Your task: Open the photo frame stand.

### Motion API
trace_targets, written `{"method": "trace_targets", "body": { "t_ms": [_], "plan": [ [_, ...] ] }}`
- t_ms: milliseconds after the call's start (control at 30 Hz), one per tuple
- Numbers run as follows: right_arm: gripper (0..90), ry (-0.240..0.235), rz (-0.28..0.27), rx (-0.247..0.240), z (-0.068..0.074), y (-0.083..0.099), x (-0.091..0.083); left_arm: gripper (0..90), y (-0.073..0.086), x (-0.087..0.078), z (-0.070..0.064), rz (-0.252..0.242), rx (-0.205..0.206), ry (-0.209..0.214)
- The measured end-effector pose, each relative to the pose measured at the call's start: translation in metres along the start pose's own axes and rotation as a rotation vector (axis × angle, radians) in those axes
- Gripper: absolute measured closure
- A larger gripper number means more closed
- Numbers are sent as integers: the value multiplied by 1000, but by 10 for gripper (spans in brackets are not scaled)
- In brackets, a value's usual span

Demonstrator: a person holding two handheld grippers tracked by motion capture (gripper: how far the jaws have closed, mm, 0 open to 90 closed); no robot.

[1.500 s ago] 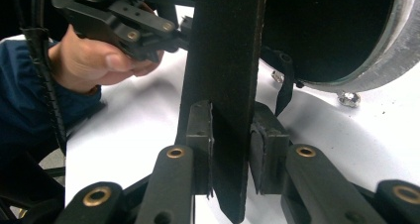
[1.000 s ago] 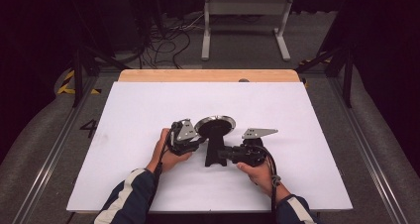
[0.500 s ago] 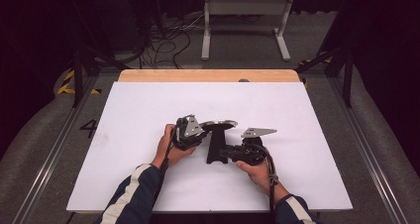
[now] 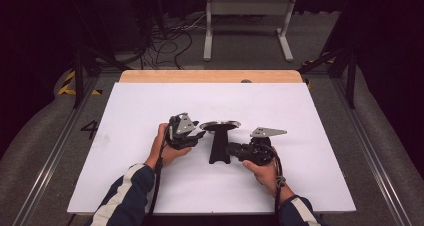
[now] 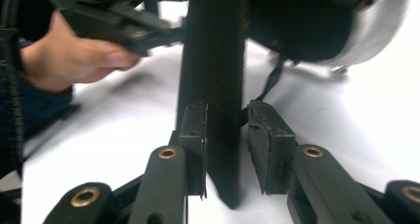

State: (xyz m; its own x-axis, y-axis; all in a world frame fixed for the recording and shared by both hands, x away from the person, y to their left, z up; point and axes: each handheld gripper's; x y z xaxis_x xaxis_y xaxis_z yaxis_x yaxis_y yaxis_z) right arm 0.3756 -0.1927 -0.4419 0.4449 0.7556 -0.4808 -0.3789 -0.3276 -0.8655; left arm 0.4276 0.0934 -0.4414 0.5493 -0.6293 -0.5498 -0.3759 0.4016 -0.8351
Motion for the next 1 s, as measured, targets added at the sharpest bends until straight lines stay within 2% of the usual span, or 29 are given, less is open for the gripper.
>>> {"method": "trace_targets", "body": {
  "t_ms": [100, 167, 200, 267, 333, 400, 567, 700, 900, 1000],
  "plan": [
    [710, 50, 6, -54, 3, -4, -9, 506, 7, -20, 1, -30, -13, 26],
    [730, 115, 23, -141, 9, -8, -15, 461, 12, -31, 2, -34, -10, 50],
    [738, 126, 26, -167, 12, -9, -17, 446, 15, -36, 1, -31, -5, 57],
    [773, 134, 32, -212, 18, -11, -21, 423, 20, -48, 0, -36, 1, 75],
    [804, 133, 34, -253, 26, -14, -25, 376, 26, -62, 0, -50, -3, 63],
    [844, 133, 29, -279, 32, -15, -27, 348, 31, -72, 1, -32, -2, 47],
    [889, 130, 19, -278, 38, -15, -27, 297, 44, -85, 3, 10, -19, 32],
    [900, 136, 18, -285, 44, -15, -22, 272, 58, -90, 3, 41, -23, 51],
    [900, 145, 11, -316, 52, -18, -19, 206, 59, -85, 1, 69, -20, 62],
    [900, 146, 7, -314, 55, -18, -17, 206, 59, -84, 1, 78, -21, 67]
  ]
}}
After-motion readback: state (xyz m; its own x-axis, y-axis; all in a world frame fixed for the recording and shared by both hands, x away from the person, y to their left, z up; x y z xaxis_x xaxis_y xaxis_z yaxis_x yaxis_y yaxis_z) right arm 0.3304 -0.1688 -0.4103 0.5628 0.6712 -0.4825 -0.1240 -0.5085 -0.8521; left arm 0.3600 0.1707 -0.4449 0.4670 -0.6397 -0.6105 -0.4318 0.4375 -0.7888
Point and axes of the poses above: each handheld gripper's, and its own axes: x roughly forward along the jaws, y roughly out of its underside, z roughly to its left, and after that the axes turned 13 degrees about -x, right-handed
